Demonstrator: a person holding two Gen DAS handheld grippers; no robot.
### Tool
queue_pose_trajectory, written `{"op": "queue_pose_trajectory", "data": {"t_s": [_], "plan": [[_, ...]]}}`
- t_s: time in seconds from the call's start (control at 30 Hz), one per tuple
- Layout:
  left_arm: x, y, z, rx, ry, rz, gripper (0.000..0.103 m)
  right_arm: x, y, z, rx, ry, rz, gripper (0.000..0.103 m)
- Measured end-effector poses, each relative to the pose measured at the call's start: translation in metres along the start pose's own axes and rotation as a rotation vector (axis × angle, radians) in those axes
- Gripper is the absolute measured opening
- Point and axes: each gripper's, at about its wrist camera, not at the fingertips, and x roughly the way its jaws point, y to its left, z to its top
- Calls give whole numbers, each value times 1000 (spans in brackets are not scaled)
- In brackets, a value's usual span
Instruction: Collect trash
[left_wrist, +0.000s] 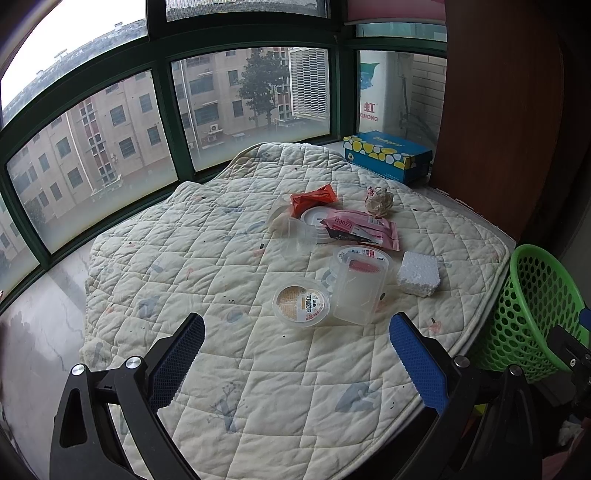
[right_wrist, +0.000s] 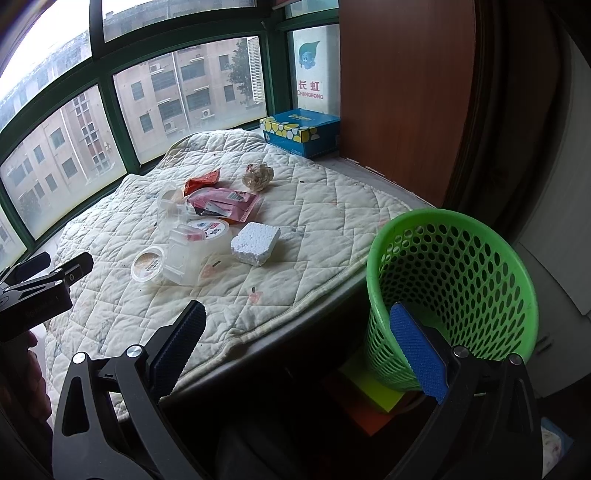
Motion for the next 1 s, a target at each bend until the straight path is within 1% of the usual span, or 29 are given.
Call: {"op": "queue_pose_trajectory", "data": {"t_s": [0.5, 0.73, 1.0], "plan": [[7, 0, 7, 5, 0, 0, 97, 5, -1, 5, -1, 1, 0, 98], [14, 8, 12, -2, 9, 5, 97, 14, -1, 13, -9, 2, 4, 98], [25, 23, 20, -14, 18, 32, 97, 32, 8, 24, -41, 10, 14, 98]]}}
